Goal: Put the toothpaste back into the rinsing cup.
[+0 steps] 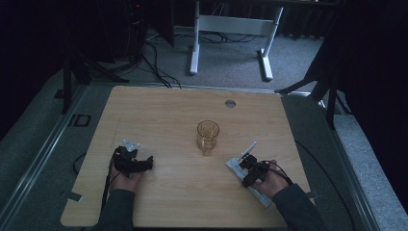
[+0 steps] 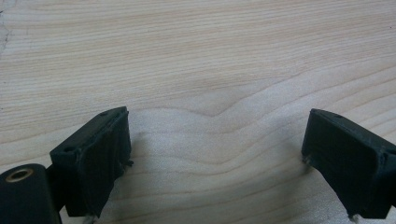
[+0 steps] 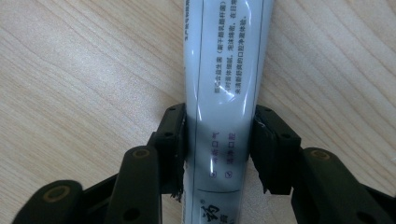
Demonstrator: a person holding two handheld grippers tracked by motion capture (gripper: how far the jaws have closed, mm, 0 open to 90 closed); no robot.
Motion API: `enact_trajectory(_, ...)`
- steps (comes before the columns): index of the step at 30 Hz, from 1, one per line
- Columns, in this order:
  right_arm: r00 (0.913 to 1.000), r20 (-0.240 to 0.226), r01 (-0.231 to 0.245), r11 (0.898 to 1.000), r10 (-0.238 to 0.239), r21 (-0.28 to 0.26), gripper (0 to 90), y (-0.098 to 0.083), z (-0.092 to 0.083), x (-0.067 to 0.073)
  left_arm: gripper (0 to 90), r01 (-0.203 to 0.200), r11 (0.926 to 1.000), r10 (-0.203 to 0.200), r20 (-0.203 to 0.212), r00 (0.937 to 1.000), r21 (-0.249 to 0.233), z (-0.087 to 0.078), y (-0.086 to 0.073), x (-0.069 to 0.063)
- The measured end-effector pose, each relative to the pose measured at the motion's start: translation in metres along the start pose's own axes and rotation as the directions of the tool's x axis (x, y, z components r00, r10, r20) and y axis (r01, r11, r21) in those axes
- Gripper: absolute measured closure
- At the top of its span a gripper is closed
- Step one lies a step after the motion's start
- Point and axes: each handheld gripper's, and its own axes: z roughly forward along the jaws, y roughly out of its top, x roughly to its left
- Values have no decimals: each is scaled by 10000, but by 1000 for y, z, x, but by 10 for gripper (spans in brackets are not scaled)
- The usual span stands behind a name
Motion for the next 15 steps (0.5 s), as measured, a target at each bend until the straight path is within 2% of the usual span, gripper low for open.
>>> enact_trajectory(15,9996,21,-286,9991,287,-321,703,-5,-6,-3,83,-1,10000,1,-3,10000,0,0,0,0)
